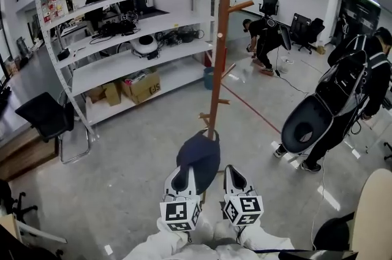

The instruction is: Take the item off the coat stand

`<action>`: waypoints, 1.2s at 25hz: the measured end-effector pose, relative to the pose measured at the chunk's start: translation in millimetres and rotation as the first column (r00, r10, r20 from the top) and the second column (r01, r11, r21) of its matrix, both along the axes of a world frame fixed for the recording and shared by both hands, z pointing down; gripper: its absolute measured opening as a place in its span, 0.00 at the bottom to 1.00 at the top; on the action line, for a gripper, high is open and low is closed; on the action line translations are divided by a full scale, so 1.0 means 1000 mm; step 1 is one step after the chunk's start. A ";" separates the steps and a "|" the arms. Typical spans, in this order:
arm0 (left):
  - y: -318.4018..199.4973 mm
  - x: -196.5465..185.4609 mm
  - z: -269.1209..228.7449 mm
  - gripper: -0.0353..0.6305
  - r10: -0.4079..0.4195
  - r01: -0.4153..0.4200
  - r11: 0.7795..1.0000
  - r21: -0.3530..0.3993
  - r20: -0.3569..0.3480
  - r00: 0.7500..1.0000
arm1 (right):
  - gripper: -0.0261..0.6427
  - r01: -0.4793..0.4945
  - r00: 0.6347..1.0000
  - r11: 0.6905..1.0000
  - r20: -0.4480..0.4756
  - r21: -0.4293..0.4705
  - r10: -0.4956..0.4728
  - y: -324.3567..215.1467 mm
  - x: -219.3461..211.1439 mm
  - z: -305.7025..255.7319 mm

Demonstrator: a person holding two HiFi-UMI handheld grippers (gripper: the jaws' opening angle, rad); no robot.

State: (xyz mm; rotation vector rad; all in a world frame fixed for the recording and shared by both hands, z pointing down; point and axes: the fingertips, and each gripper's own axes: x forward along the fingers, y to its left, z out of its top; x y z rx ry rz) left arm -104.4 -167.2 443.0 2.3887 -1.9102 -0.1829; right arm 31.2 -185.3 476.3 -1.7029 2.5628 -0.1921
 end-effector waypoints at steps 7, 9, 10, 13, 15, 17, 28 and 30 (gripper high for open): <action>0.031 -0.004 0.000 0.08 0.005 -0.005 1.000 -0.011 -0.014 1.000 | 0.06 -0.024 1.000 1.000 -0.011 -0.005 0.024 0.037 0.002 -0.003; 0.038 -0.002 -0.001 0.08 0.009 -0.010 1.000 -0.014 -0.015 1.000 | 0.06 -0.025 1.000 1.000 -0.008 -0.004 0.025 0.043 0.001 -0.006; 0.042 -0.001 -0.001 0.08 0.012 -0.012 1.000 -0.016 -0.014 1.000 | 0.06 -0.024 1.000 1.000 -0.008 -0.001 0.024 0.046 0.001 -0.008; 0.051 0.005 -0.001 0.08 0.014 -0.014 1.000 -0.020 -0.016 1.000 | 0.06 -0.019 1.000 1.000 -0.005 0.004 0.019 0.055 0.004 -0.012; 0.055 0.009 -0.001 0.08 0.009 -0.009 1.000 -0.021 -0.019 1.000 | 0.06 -0.010 1.000 1.000 -0.007 0.003 0.010 0.060 0.007 -0.011; 0.058 0.014 -0.002 0.08 0.004 -0.004 1.000 -0.019 -0.019 1.000 | 0.06 -0.003 1.000 1.000 -0.012 0.004 0.003 0.063 0.011 -0.011; 0.068 0.030 0.001 0.08 -0.032 0.031 0.999 -0.032 -0.020 0.999 | 0.06 0.043 0.998 0.999 -0.050 0.018 -0.042 0.071 0.022 -0.013; 0.070 0.030 0.000 0.08 -0.034 0.033 0.999 -0.029 -0.015 0.999 | 0.05 0.050 0.996 0.998 -0.069 0.026 -0.048 0.072 0.021 -0.014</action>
